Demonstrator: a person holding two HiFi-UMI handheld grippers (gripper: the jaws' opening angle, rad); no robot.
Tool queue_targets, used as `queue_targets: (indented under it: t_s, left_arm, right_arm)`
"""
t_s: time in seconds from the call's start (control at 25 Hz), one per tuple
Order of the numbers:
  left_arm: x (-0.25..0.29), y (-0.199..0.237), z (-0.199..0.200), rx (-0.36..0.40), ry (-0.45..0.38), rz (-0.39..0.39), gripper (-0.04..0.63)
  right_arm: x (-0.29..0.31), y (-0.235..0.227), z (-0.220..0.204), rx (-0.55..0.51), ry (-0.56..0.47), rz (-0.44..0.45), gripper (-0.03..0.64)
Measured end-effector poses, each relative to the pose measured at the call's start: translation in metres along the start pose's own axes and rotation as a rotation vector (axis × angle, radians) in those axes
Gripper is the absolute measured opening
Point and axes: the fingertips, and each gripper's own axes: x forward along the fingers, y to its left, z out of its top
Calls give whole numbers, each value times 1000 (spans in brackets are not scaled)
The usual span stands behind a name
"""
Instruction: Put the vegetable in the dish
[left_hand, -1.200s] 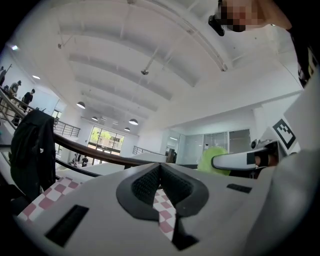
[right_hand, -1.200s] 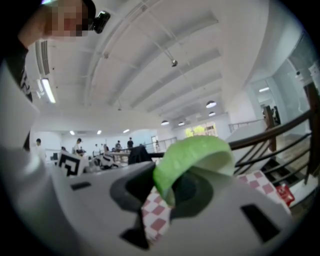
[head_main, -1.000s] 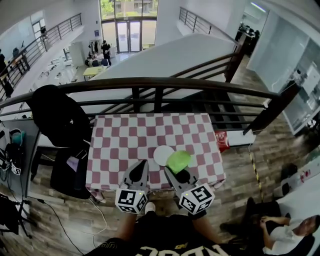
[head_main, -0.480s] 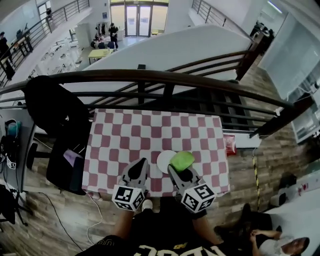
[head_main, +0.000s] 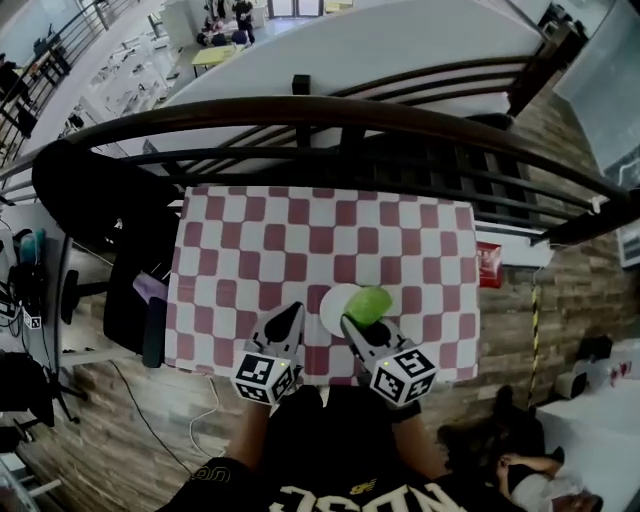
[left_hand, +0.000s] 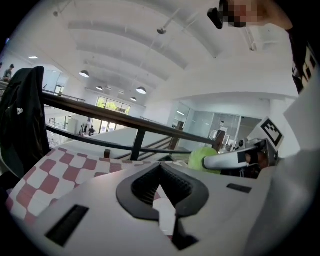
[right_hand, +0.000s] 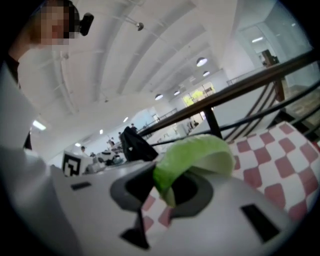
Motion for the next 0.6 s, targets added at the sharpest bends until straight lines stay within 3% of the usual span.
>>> queue_targets:
  t_s: [0.12, 0.24, 0.44, 0.52, 0.6]
  left_arm:
    - [12, 2, -29, 24, 71, -46, 18]
    - [22, -2, -51, 63, 105, -164, 20]
    - [39, 7, -86, 165, 245, -273, 33]
    - [37, -1, -92, 163, 293, -379, 107]
    - [33, -26, -92, 197, 321, -577, 246]
  right_arm:
    - [8, -15, -21, 80, 50, 45, 94]
    - [12, -27, -39, 208, 64, 145, 94]
    - [7, -33, -48, 513, 10, 423, 94]
    - [0, -29, -49, 596, -3, 553, 93]
    - [-5, -27, -48, 615, -14, 670, 92]
